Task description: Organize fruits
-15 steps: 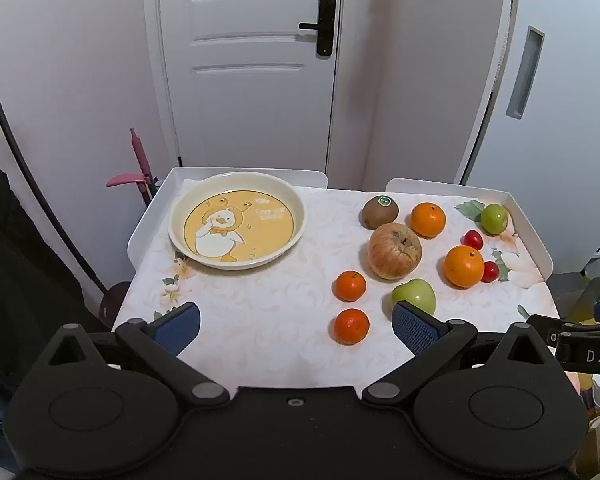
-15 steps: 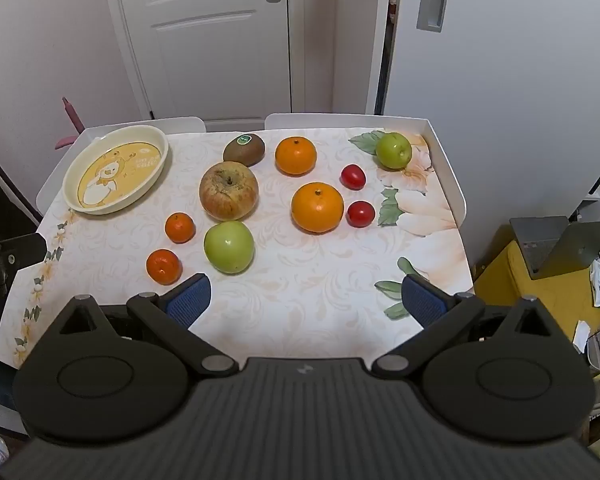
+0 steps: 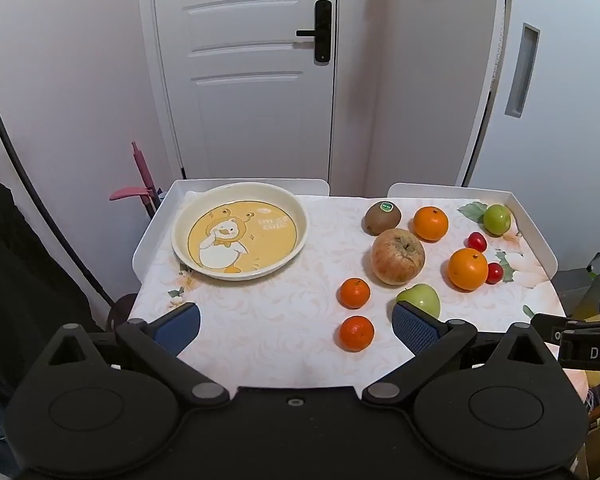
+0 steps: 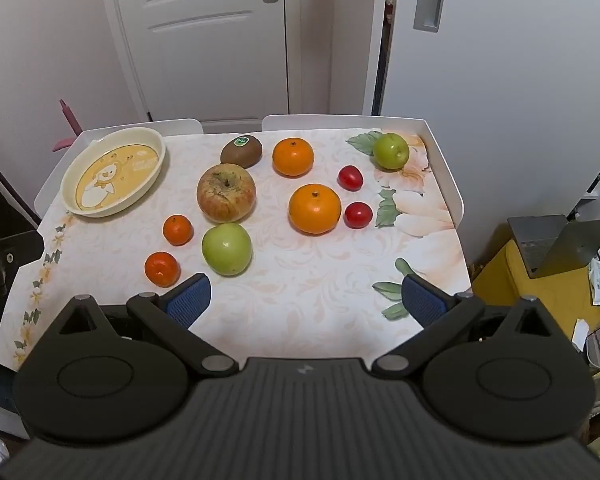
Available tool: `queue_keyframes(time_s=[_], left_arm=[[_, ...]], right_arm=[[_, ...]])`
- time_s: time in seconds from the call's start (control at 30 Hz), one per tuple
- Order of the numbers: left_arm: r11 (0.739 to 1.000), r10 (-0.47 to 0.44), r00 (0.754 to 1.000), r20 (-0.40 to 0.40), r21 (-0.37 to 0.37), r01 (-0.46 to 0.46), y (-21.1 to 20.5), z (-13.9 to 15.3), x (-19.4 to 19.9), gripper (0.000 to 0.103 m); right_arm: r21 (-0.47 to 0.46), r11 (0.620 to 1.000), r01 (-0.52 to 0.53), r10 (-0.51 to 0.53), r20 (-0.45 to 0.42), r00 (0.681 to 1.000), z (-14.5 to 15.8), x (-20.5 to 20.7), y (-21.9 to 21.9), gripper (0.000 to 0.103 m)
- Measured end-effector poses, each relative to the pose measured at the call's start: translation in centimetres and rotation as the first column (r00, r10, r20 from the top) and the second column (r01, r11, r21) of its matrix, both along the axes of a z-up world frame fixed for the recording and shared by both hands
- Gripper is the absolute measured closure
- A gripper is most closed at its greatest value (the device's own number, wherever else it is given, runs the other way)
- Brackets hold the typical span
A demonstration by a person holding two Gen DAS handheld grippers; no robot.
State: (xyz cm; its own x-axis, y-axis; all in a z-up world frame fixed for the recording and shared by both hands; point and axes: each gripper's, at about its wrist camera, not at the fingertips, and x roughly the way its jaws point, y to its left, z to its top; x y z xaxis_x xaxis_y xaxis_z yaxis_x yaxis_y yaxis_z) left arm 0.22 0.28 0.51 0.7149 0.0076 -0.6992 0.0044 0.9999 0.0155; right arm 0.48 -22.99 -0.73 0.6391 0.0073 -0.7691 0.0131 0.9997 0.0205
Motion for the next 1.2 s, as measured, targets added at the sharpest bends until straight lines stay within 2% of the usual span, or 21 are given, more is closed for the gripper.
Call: queue_keyframes(time_s=[1.2], left_arm=[[1.000, 0.006, 1.000, 0.021, 0.006, -0.006, -0.37, 0.44, -0.20, 0.000]], right_arm=[[0.008, 1.000, -0.007, 0.007, -0.008, 1.000, -0.07, -0.31, 0.53, 0.000]])
